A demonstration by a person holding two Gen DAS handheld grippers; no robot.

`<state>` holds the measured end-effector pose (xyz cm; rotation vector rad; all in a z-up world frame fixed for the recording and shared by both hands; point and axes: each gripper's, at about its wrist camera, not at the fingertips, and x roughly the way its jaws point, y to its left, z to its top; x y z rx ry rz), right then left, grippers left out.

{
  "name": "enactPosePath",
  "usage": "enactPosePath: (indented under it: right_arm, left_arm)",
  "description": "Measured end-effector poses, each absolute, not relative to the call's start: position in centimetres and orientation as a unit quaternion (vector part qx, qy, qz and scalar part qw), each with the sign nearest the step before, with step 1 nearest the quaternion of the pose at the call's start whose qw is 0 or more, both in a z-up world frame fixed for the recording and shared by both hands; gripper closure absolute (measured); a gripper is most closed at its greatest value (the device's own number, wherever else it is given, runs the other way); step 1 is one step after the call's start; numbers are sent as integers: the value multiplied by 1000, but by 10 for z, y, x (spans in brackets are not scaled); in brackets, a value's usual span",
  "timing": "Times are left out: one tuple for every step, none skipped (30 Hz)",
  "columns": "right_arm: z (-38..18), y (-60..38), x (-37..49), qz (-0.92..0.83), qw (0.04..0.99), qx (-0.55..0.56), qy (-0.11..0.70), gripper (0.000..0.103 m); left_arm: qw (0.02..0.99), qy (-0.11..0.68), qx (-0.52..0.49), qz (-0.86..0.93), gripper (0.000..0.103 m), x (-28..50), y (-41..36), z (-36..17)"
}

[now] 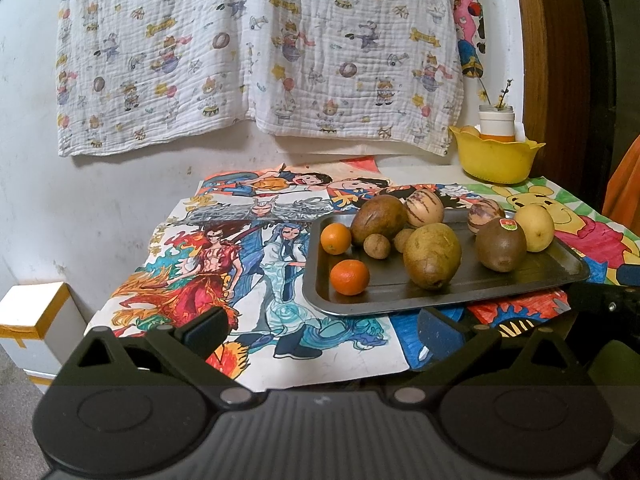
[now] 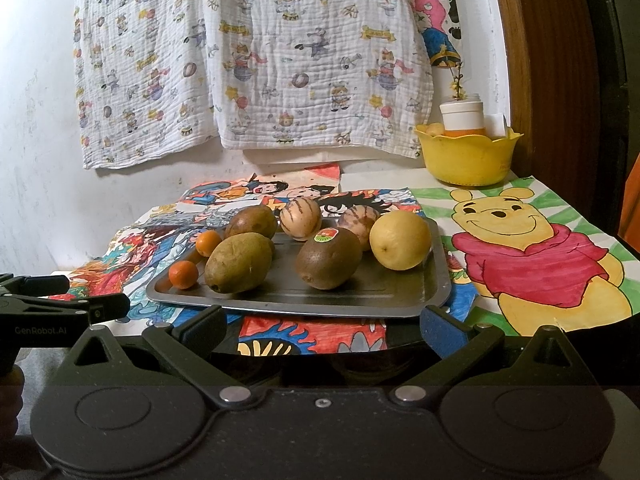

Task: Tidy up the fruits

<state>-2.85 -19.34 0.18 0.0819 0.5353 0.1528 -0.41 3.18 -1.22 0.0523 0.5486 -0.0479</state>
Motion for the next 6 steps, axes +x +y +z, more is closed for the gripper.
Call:
enactPosePath:
  right_arm:
    - [2, -193, -28, 75, 961, 40, 264, 1]
    - [2, -193, -28, 75, 961, 40, 264, 1]
    - [2, -193, -29, 75, 961, 41, 265, 1]
    - [2, -193, -29, 75, 961, 41, 265, 1]
    - [2, -193, -28, 75, 961, 40, 264, 1]
    - [2, -193, -28, 75, 961, 40, 264, 1]
  left_arm:
    - [962, 271, 26, -24, 0, -4, 32, -12]
    - [962, 271, 26, -24, 0, -4, 32, -12]
    - [962, 272, 26, -24, 0, -4, 32, -12]
    - [962, 272, 26, -23, 0, -4, 32, -13]
    - [962, 272, 27, -23, 0, -4, 32, -13]
    - [962, 272, 27, -23, 0, -4, 32, -13]
